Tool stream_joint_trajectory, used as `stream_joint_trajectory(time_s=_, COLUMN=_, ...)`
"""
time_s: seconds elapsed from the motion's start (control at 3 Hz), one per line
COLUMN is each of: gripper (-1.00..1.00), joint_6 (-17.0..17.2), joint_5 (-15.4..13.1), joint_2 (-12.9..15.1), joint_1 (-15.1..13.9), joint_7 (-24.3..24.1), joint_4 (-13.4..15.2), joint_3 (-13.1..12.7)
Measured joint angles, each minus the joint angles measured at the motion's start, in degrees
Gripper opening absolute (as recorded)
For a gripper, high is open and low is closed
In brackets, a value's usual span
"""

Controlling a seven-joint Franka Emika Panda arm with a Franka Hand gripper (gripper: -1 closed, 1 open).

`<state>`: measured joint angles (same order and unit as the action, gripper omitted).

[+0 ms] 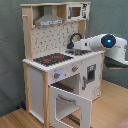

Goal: Play with the kitchen

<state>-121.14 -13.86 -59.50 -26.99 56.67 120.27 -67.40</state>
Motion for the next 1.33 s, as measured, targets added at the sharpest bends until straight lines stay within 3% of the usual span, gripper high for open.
stream_joint_trajectory(time_s=0.33, gripper=1.0, joint_6=-3.53, joint_5=-4.04, joint_2=-2.3, joint_1=-0.44, joint_7=0.16, joint_4=0.34, joint_3=1.11)
stream_joint_trajectory(time_s=0.67, gripper=1.0, joint_6=-9.71, joint_5=-6.65, joint_2=-3.49, joint_1=-1.91, joint_7=-0.53, joint_4=0.37, joint_3=1.96)
stream_joint_trajectory(time_s=1.33, gripper=1.0, joint_6=-20.73, joint_5=-8.73, joint_2=-4.76, joint_1=-5.62, joint_7=-1.25, joint_4=0.5, joint_3=3.2)
